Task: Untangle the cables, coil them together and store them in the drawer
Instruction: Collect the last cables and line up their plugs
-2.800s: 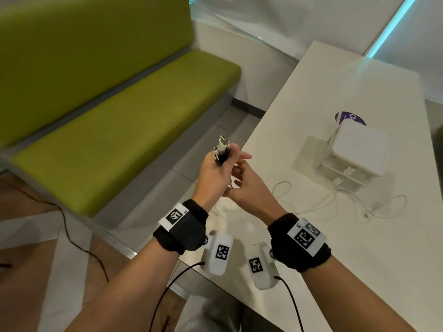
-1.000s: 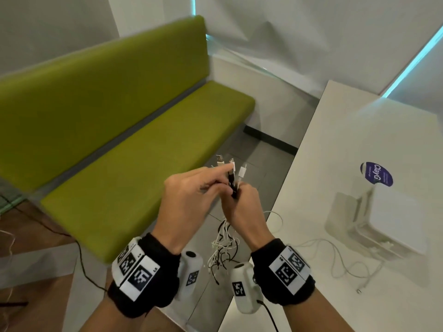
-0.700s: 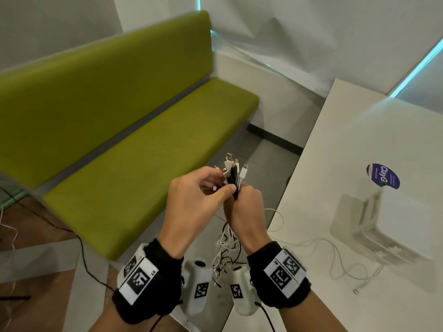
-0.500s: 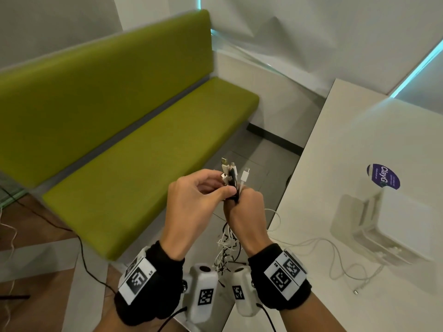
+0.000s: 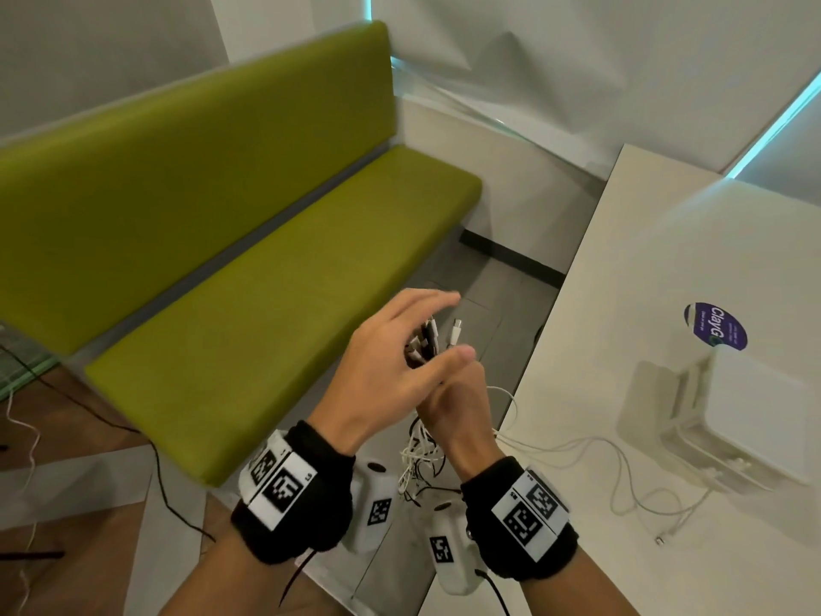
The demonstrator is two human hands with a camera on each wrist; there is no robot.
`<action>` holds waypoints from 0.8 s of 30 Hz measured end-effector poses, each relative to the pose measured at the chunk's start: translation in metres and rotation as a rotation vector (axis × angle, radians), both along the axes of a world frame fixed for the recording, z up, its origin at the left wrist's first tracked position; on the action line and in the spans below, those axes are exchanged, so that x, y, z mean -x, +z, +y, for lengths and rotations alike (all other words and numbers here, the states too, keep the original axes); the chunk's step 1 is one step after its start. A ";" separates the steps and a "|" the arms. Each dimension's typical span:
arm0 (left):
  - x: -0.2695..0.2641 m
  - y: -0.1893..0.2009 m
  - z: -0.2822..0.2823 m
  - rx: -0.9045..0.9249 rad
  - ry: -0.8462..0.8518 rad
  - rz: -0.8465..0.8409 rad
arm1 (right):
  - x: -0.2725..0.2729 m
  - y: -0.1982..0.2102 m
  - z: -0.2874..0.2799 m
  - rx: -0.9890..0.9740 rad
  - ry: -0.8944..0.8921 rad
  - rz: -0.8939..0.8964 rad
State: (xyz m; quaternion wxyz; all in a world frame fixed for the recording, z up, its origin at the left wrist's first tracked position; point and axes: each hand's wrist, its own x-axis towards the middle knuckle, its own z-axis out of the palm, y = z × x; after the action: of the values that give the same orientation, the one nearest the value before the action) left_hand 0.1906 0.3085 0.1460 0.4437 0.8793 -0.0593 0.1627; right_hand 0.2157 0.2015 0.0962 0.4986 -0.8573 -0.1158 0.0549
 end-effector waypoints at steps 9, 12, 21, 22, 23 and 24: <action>-0.008 -0.011 -0.004 0.056 -0.003 -0.110 | 0.004 0.005 0.008 -0.220 0.156 -0.138; -0.007 -0.014 -0.003 0.054 0.089 -0.160 | 0.005 0.011 0.004 -0.179 0.133 -0.039; 0.000 -0.019 -0.004 0.074 0.088 -0.258 | 0.016 0.026 0.004 -0.213 0.186 0.187; 0.001 -0.018 -0.004 0.068 0.081 -0.261 | 0.017 0.027 0.004 -0.230 0.199 0.211; 0.000 -0.017 -0.004 0.061 0.083 -0.257 | 0.017 0.028 0.004 -0.250 0.210 0.258; -0.001 -0.017 -0.002 0.061 0.086 -0.247 | 0.017 0.030 0.003 -0.268 0.218 0.314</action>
State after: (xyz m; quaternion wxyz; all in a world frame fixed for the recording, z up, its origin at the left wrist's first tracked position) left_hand 0.1919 0.3063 0.1292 0.4521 0.8404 -0.0706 0.2903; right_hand 0.1992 0.2050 0.1262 0.6111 -0.7467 -0.1350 0.2253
